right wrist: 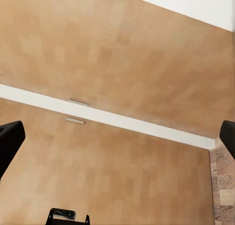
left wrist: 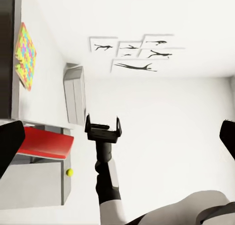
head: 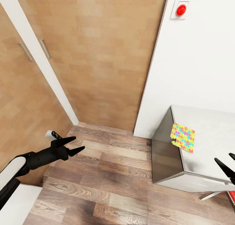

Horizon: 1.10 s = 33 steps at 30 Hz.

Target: Put all the toys in the child's room - the three board games (two on the bed and one on the table), the two jigsaw puzzles on the table, and the tennis ball on the table - inside the toy box on the table in the child's room.

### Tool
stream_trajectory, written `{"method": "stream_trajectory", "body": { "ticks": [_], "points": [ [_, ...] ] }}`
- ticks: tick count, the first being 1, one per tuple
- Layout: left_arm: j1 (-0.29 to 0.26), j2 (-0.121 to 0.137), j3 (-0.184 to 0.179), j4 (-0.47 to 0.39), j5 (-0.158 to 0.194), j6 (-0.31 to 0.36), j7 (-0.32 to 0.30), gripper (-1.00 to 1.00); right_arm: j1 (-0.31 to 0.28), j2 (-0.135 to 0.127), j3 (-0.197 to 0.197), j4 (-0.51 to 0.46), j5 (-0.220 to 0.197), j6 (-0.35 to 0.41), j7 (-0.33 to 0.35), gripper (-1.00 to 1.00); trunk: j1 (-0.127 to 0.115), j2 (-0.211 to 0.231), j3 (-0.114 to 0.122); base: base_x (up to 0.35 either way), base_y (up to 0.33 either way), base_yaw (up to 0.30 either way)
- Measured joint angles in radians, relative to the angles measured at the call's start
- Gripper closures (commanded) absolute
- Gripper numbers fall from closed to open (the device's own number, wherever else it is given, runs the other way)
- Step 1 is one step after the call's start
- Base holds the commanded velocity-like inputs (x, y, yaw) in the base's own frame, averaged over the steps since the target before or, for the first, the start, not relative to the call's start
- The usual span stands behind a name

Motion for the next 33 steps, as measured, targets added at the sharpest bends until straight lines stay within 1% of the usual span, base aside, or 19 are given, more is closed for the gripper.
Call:
{"method": "stream_trajectory", "body": {
  "ticks": [5,11,33],
  "points": [
    [0.0,0.001,-0.001,0.0,-0.001,0.0,-0.003,-1.0,0.0,0.0,0.001,0.0,0.0,0.0,0.004,-1.0,0.0,0.0,0.007,0.0,0.0,-0.162],
    [0.0,0.001,-0.003,0.001,-0.002,0.0,-0.011,-1.0,0.0,0.0,0.005,0.0,0.0,0.0,0.011,-1.0,0.0,0.0,0.016,0.0,0.0,-0.083],
    [0.0,0.0,-0.004,0.002,-0.003,0.0,-0.008,-1.0,0.0,0.001,0.008,-0.002,-0.001,0.0,0.014,-1.0,0.0,0.0,0.052,0.0,0.0,-0.005]
  ]
}}
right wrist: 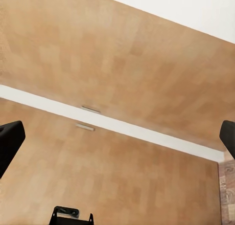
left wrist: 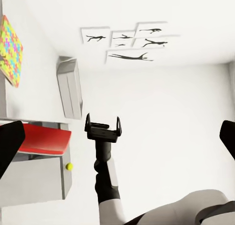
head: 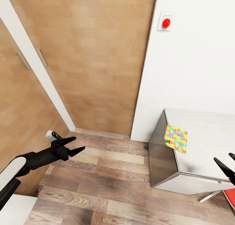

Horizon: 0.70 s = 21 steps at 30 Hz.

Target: Put all the toys in the child's room - the three board games (two on the bed and one on the table), the two jigsaw puzzles on the table, and the tennis ball on the table - inside the toy box on the table in the child's room.

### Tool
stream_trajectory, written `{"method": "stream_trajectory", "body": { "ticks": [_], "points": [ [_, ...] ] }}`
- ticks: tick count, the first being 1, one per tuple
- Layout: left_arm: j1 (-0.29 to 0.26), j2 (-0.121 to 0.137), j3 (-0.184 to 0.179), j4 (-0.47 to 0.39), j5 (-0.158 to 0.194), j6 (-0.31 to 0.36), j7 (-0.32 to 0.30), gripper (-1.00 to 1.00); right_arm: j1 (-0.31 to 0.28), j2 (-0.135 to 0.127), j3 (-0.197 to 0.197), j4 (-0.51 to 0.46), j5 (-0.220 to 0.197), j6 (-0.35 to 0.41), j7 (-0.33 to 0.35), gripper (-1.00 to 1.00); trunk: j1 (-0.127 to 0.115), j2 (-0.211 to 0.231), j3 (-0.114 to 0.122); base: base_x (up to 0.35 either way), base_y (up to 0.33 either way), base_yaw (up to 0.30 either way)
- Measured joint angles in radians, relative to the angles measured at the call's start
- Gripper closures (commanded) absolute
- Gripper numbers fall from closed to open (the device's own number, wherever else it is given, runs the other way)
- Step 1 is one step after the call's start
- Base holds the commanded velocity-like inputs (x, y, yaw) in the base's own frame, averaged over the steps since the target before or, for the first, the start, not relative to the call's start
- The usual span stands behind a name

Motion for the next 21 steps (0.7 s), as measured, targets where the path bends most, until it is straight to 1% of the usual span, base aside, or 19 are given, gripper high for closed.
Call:
{"method": "stream_trajectory", "body": {
  "ticks": [13,21],
  "points": [
    [0.0,-0.001,0.0,0.0,0.0,0.0,0.0,-1.0,0.0,0.0,0.001,-0.001,0.0,0.0,0.0,-1.0,0.0,0.0,0.021,0.0,0.0,0.0],
    [0.0,-0.001,-0.01,0.0,0.0,0.0,0.0,-1.0,0.0,0.0,0.003,-0.001,0.0,0.0,0.0,-1.0,0.0,0.0,0.034,0.0,0.0,0.0]
  ]
}}
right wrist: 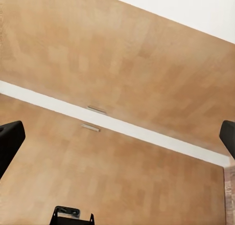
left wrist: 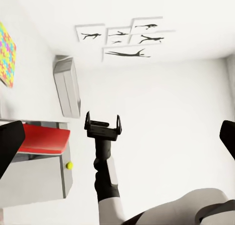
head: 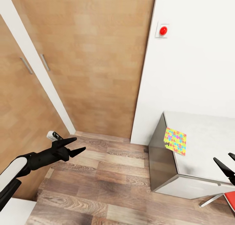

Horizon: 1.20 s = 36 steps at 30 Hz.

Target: Put all the toys in the child's room - the three board games (two on the bed and one on the table), the two jigsaw puzzles on the table, and the tennis ball on the table - inside the toy box on the table in the child's room.

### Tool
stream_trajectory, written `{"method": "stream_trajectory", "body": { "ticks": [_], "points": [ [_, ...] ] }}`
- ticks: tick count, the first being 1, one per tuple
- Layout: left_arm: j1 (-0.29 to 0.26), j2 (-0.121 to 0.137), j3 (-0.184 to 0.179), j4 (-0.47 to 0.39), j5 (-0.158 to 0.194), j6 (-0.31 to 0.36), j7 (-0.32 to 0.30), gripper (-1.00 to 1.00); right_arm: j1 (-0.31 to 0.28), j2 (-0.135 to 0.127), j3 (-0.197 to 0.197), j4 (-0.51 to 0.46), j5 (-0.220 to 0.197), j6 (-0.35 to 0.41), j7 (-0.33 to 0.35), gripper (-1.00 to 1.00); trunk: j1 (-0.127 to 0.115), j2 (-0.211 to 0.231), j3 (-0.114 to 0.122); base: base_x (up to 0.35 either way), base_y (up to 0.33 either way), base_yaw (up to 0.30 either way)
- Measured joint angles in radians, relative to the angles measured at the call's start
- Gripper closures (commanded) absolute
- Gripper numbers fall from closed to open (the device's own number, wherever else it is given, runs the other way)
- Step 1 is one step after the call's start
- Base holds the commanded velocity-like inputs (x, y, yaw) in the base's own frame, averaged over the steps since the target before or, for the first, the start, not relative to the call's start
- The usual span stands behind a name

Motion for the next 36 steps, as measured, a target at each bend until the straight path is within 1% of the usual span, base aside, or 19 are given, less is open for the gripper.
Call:
{"method": "stream_trajectory", "body": {
  "ticks": [31,36],
  "points": [
    [0.0,0.001,-0.002,0.0,0.0,0.0,-0.001,-1.0,0.0,0.0,-0.002,-0.002,0.0,0.0,0.0,-1.0,0.0,0.0,0.051,0.0,0.0,0.0],
    [0.0,0.001,-0.002,0.0,0.0,0.0,-0.002,-1.0,0.0,0.0,0.004,-0.002,0.0,-0.033,0.008,-1.0,0.0,0.0,0.059,0.0,0.0,0.0]
  ]
}}
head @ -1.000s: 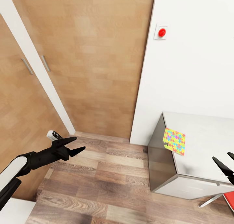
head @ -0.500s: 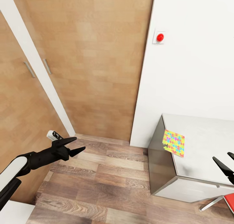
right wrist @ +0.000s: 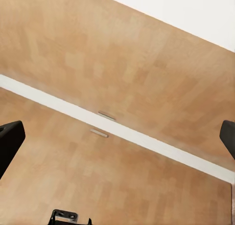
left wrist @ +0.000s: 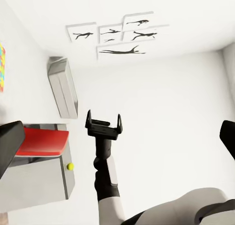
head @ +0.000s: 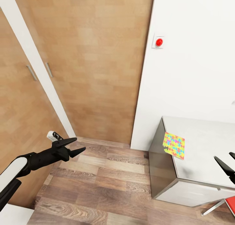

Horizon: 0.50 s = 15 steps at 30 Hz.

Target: Put all the toys in the child's room - the three board games (two on the bed and one on the table), the two jigsaw puzzles on the table, and the tennis ball on the table - inside the toy box on the table in the child's room.

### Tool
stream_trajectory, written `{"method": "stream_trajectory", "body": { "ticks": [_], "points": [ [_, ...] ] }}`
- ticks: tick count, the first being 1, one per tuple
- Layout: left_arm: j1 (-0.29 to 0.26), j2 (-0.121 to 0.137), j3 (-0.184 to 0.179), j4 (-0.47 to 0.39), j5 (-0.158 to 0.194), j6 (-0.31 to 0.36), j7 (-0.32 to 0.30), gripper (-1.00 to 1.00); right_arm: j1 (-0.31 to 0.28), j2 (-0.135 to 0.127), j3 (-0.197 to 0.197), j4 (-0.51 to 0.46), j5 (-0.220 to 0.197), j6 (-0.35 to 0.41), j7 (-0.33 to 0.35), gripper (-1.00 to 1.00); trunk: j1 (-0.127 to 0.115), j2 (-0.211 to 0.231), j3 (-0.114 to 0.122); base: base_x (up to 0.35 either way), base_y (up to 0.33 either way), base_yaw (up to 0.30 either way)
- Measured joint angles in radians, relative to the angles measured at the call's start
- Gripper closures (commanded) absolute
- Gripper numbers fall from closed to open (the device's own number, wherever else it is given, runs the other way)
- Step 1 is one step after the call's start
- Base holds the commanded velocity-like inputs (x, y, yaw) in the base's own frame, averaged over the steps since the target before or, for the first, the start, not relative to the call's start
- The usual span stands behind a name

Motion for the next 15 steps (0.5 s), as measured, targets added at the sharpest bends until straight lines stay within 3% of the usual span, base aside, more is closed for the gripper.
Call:
{"method": "stream_trajectory", "body": {
  "ticks": [6,15],
  "points": [
    [0.0,-0.001,0.0,0.001,0.0,0.0,0.0,-1.0,0.0,0.0,0.0,0.0,0.003,-0.01,0.051,-1.0,0.0,0.0,0.01,0.0,0.0,0.0],
    [0.0,-0.001,0.0,0.001,0.0,0.0,0.002,-1.0,0.0,-0.001,-0.002,0.001,0.004,-0.013,0.073,-1.0,0.0,0.0,0.025,0.0,0.0,0.0]
  ]
}}
